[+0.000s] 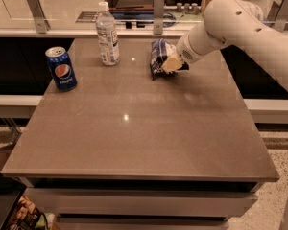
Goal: Pick blue chip bag
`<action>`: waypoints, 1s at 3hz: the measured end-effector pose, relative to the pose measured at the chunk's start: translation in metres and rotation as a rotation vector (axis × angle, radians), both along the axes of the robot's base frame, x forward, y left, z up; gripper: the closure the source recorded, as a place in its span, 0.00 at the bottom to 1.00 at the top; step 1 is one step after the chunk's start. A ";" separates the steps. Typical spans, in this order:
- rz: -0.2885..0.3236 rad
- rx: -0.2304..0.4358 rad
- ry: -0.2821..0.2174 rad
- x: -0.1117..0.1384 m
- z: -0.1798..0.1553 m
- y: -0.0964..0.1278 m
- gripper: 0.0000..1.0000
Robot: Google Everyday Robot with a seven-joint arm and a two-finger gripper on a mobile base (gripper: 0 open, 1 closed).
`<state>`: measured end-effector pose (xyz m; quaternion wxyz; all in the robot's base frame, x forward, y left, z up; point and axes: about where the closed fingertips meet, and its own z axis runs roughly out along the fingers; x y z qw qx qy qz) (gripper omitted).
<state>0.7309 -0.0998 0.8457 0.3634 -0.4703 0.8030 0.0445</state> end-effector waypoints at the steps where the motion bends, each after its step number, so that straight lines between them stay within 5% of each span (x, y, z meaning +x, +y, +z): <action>1: 0.014 0.041 -0.033 0.002 0.011 0.001 1.00; 3: 0.064 0.150 -0.155 0.007 0.054 0.001 1.00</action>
Offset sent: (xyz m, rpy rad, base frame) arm 0.0059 -0.0037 0.0629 0.1675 -0.1820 0.0578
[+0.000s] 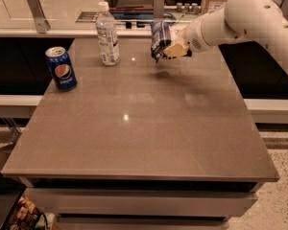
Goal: Pick blue chip bag
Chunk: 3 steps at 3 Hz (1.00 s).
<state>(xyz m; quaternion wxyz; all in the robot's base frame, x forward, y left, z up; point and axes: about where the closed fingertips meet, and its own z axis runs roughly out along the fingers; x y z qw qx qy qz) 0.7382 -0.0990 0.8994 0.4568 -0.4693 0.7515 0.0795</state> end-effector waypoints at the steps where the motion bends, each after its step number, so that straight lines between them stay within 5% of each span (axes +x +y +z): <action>1: 0.031 0.043 -0.067 0.002 0.028 0.002 1.00; 3: 0.093 0.098 -0.182 0.006 0.070 0.012 1.00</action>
Offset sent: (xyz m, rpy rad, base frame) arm 0.0019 0.0116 0.0945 0.0930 -0.2313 0.1075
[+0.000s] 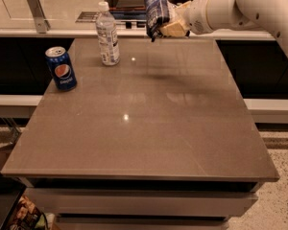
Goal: Pick blue chip bag
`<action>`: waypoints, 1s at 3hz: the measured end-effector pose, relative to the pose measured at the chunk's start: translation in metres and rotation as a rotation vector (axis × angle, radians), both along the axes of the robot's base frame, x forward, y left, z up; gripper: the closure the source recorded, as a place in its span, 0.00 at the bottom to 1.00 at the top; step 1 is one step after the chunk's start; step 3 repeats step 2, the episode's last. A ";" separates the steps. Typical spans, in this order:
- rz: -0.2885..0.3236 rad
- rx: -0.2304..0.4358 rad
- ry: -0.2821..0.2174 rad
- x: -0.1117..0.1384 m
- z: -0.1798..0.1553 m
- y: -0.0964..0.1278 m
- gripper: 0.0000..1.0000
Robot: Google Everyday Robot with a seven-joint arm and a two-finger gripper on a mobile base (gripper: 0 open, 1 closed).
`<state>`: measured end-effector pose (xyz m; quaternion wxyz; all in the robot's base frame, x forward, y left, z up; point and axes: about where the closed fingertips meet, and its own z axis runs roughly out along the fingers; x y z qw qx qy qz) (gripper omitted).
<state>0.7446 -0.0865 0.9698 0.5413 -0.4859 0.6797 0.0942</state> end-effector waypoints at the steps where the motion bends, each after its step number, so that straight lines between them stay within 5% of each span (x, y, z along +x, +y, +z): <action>1: 0.020 0.069 -0.055 0.002 0.014 -0.001 1.00; 3: 0.020 0.069 -0.055 0.002 0.014 -0.001 1.00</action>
Offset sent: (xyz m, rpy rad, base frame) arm 0.0002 -0.0094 0.0232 0.1012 -0.0886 0.0117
